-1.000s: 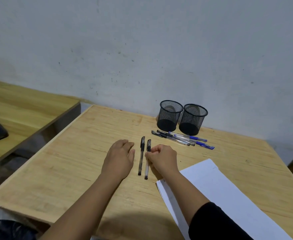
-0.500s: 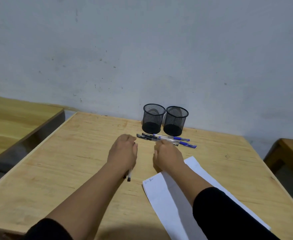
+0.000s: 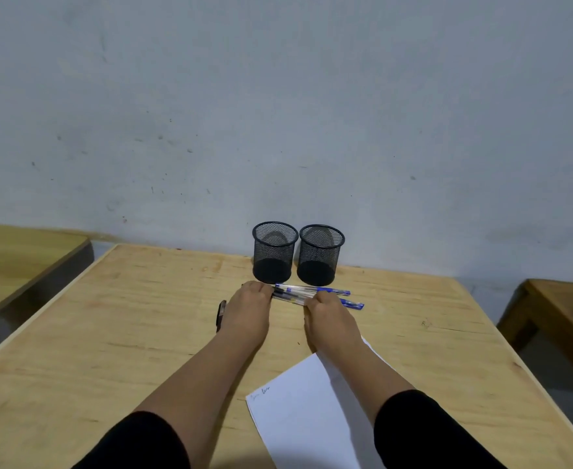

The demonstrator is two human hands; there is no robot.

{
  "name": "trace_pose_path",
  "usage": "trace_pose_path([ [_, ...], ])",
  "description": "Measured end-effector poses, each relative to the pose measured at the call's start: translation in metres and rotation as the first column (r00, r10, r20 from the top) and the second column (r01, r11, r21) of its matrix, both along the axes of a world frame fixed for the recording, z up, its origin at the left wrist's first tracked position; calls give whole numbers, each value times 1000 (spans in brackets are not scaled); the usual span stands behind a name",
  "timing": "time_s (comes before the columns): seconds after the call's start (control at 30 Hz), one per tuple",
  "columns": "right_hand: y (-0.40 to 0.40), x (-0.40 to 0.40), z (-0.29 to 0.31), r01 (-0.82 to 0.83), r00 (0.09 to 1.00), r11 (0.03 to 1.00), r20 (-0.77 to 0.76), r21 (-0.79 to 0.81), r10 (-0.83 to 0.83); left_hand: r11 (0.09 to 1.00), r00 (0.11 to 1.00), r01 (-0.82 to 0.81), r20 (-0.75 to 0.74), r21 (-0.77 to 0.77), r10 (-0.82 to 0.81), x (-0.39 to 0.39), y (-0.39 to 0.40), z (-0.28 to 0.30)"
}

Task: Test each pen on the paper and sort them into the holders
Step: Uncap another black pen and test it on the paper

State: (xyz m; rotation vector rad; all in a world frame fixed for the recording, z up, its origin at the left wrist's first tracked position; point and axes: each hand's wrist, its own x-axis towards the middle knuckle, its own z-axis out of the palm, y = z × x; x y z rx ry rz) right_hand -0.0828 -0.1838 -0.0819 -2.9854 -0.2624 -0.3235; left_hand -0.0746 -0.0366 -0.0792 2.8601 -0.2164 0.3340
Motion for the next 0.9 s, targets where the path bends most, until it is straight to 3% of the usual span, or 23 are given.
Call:
trace_pose_path([
  [0.1, 0, 4, -5, 0, 998, 992, 56, 124, -6, 999, 1000, -3, 5, -38, 4, 2, 0, 0],
  [0.37, -3, 3, -2, 130, 987, 859, -151, 495, -62, 993, 1000, 8, 19, -119, -6, 3, 2, -3],
  [0.47, -14, -3, 12, 154, 985, 701, -168, 696, -50, 976, 999, 33, 39, -215, -25, 1, 5, -2],
  [0.57, -23, -13, 26, 186, 982, 370, -187, 910, -33, 952, 991, 107, 109, -286, -78, -7, 1, 5],
  [0.63, -21, -21, 30, 196, 980, 177, -201, 965, 10, 931, 975, 189, 168, -311, -142, -15, -6, 13],
  [0.77, -9, -35, 35, 185, 977, 100, -194, 978, 89, 862, 952, 300, 181, -408, -245, -37, -25, 28],
  [0.9, -10, -46, 41, 215, 973, 21, -216, 976, 79, 804, 971, 237, 107, -546, -214, -50, -30, 39],
])
